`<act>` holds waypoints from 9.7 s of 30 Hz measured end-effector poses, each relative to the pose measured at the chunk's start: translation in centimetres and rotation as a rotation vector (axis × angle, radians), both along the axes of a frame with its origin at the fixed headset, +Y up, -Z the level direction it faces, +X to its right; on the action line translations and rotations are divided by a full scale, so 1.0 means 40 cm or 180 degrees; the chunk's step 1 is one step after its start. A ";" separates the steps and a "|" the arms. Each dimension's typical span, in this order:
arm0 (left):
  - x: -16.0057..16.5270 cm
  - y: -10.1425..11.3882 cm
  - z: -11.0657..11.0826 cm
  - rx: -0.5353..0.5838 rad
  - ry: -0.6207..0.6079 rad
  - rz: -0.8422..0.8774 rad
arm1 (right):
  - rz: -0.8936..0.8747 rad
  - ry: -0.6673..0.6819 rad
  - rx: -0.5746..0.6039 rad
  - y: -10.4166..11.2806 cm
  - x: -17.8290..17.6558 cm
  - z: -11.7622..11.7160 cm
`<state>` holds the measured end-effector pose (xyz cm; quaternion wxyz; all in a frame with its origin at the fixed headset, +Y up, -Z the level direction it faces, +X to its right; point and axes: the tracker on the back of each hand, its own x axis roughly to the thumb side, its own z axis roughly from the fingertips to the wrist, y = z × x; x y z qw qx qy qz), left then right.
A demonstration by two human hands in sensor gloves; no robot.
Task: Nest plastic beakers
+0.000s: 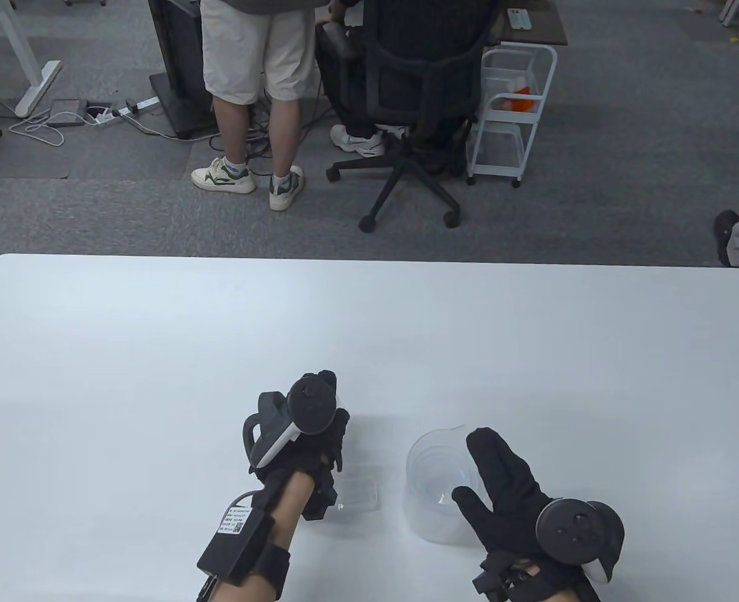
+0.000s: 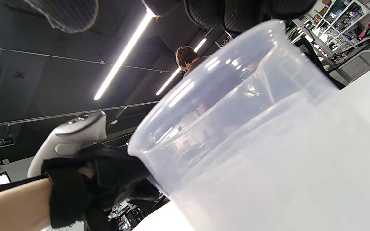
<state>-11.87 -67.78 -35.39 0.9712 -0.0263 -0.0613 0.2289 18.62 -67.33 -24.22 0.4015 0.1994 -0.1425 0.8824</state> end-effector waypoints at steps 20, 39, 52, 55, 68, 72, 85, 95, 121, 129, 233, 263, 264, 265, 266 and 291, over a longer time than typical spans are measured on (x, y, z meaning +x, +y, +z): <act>0.073 0.098 0.160 0.0152 -0.0832 0.2318 | -0.0198 0.0102 0.0072 0.043 -0.020 0.010; 0.135 0.054 0.216 -0.0550 -0.1398 0.3396 | -0.0355 0.0231 0.0215 0.050 -0.068 0.024; 0.135 0.034 0.228 -0.0398 -0.1384 0.3217 | -0.0465 0.0235 0.0335 0.053 -0.059 0.029; 0.130 0.032 0.236 -0.0184 -0.1336 0.2960 | -0.0413 0.0220 0.0353 0.058 -0.058 0.031; 0.101 0.009 0.254 0.0631 -0.1088 0.1558 | 0.0483 -0.0068 0.0455 0.069 -0.048 0.018; 0.102 -0.002 0.255 0.0676 -0.1087 0.1357 | 0.0734 -0.0169 0.0412 0.063 -0.046 0.009; 0.086 -0.021 0.233 0.0406 -0.1048 0.1218 | 0.1168 -0.0265 0.0205 0.021 -0.046 -0.013; 0.063 -0.079 0.179 -0.0310 -0.0961 0.0010 | 0.0675 -0.0190 0.0143 0.027 -0.001 -0.012; 0.108 -0.198 0.109 -0.0987 -0.0934 -0.1149 | -0.0089 -0.0060 0.0048 0.004 0.050 -0.007; 0.124 -0.192 0.102 -0.0943 -0.0932 -0.1282 | -0.0080 -0.0066 0.0056 0.002 0.052 -0.003; -0.172 -0.116 0.159 -0.0536 -0.0516 -0.0736 | -0.0033 -0.0153 0.0071 -0.010 0.071 0.007; -0.164 -0.200 0.159 -0.0543 -0.0510 -0.0876 | -0.0058 -0.0148 0.0075 -0.014 0.075 0.013; -0.162 -0.198 0.158 -0.0538 -0.0511 -0.0854 | -0.0060 -0.0147 0.0076 -0.014 0.076 0.013; -0.158 -0.195 0.157 -0.0535 -0.0526 -0.0817 | -0.0058 -0.0150 0.0079 -0.013 0.076 0.013; -0.156 -0.193 0.156 -0.0537 -0.0536 -0.0796 | -0.0056 -0.0154 0.0084 -0.013 0.077 0.014; 0.035 0.068 0.138 0.0141 -0.1177 -0.0524 | -0.0053 -0.0168 0.0065 -0.016 0.079 0.015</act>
